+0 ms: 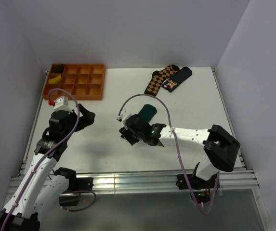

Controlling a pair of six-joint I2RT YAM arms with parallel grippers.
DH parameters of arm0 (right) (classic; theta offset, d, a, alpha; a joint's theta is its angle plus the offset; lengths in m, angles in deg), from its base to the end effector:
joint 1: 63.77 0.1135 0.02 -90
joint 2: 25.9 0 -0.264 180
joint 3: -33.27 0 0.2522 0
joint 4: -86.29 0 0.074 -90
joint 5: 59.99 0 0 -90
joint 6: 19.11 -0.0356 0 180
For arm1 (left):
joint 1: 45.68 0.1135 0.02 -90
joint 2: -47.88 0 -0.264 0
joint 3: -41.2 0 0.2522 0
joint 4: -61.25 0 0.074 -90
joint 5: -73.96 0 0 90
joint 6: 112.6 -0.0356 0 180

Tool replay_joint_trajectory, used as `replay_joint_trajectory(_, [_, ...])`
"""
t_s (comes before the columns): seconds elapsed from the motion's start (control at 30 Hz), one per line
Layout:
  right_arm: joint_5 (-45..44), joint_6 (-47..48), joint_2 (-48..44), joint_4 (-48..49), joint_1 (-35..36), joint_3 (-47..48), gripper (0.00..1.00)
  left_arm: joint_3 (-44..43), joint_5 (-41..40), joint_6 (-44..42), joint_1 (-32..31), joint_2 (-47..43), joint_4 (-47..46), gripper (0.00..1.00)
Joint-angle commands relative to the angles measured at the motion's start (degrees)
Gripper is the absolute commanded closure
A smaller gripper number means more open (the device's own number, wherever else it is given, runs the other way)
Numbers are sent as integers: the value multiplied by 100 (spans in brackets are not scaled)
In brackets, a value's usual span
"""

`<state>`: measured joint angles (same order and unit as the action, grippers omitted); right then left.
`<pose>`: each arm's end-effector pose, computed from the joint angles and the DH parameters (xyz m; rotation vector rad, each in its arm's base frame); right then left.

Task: Roll the socks
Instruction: Roll the sock at the center of the board.

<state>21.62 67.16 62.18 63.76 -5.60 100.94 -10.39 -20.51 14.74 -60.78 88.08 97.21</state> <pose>0.1771 0.2755 0.2150 -1.0036 2.1145 0.3767 0.1602 -0.0403 0.2882 -0.4423 1.9861 -0.5061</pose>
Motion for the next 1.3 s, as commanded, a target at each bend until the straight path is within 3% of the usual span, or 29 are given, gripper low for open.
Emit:
replay_joint_trajectory(0.0, [-383, 232, 166, 226, 212, -91, 44, -59, -81, 71, -2, -39, 22, 1])
replay_joint_trajectory(0.8, [-1280, 909, 1432, 254, 818, 251, 45, -76, -54, 19, -2, -48, 30, 1])
replay_joint_trajectory(0.93, [-1306, 918, 1520, 183, 819, 313, 53, -67, -54, 19, -2, -74, 57, 1])
replay_joint_trajectory(1.17, [-1359, 821, 1590, -63, 889, 322, 54, -58, -19, 27, -2, -83, 30, 1])
replay_joint_trajectory(1.27, [-1333, 777, 1660, -142, 906, 313, 60, -50, 8, 27, -2, -48, 22, 0])
